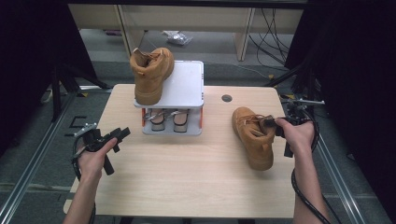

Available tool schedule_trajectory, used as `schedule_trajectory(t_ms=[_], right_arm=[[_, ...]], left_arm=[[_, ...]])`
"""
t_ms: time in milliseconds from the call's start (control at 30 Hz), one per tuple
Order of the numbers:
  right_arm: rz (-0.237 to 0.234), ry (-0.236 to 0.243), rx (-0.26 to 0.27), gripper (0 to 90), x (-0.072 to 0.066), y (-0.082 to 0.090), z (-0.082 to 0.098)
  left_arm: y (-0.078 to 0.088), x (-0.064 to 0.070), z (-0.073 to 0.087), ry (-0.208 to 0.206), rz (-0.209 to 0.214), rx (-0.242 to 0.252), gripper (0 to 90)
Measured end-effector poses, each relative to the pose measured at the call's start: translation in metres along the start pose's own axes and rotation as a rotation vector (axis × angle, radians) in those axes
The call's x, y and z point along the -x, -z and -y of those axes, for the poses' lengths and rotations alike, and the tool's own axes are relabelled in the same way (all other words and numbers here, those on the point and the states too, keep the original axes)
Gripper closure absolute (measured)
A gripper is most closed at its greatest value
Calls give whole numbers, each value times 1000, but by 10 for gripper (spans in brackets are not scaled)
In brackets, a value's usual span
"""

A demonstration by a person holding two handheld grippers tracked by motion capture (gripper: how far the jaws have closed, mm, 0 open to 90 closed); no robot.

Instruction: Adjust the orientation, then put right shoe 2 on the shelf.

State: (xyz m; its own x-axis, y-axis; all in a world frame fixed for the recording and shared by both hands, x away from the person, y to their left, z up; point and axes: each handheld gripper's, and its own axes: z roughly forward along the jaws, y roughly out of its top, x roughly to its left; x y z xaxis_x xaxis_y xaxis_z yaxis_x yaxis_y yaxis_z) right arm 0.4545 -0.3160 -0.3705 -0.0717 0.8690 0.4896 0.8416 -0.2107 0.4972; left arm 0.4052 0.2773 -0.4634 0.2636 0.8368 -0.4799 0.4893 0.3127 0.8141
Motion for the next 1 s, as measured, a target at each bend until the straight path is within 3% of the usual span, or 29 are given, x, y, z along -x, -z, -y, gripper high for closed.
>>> schedule_trajectory(t_ms=[33, 67, 133, 333, 367, 467, 533, 600, 633, 700, 800, 833, 1000], right_arm=[[-23, 10, 23, 842, 1, 0, 0], [21, 12, 5, 842, 0, 1, 0], [-4, -27, 16, 842, -2, 1, 0], [-65, -45, 44, 842, -8, 3, -4], [-28, -34, 40, 842, -10, 3, -6], [-37, -17, 39, 842, -11, 4, -10], [-78, -57, 47, 843, -13, 2, -12], [-88, -51, 67, 843, -13, 1, -13], [-97, -84, 66, 843, -15, 1, -13], [-88, -55, 76, 843, -14, 0, -15], [-110, -101, 69, 843, -18, -2, -16], [-103, -77, 83, 843, -17, -3, -16], [-124, -118, 80, 843, -20, -7, -18]], left_arm=[[0, 0, 0, 1, 1, 1, 495], [0, 0, 0, 1, 2, 3, 495], [1, 0, -1, 3, 2, 4, 495], [1, -1, 0, 4, -2, 2, 495], [1, -1, 0, 4, -3, 3, 495], [2, -1, 0, 6, -5, 7, 495], [2, -2, -1, 5, -10, 9, 495], [2, -2, -1, 6, -11, 9, 495], [2, -3, -1, 6, -13, 8, 495], [2, -3, -1, 5, -12, 6, 495], [3, -2, -1, 2, -6, 10, 495], [4, -2, -1, 3, -4, 11, 495], [6, -4, 0, 12, -1, 15, 495]])
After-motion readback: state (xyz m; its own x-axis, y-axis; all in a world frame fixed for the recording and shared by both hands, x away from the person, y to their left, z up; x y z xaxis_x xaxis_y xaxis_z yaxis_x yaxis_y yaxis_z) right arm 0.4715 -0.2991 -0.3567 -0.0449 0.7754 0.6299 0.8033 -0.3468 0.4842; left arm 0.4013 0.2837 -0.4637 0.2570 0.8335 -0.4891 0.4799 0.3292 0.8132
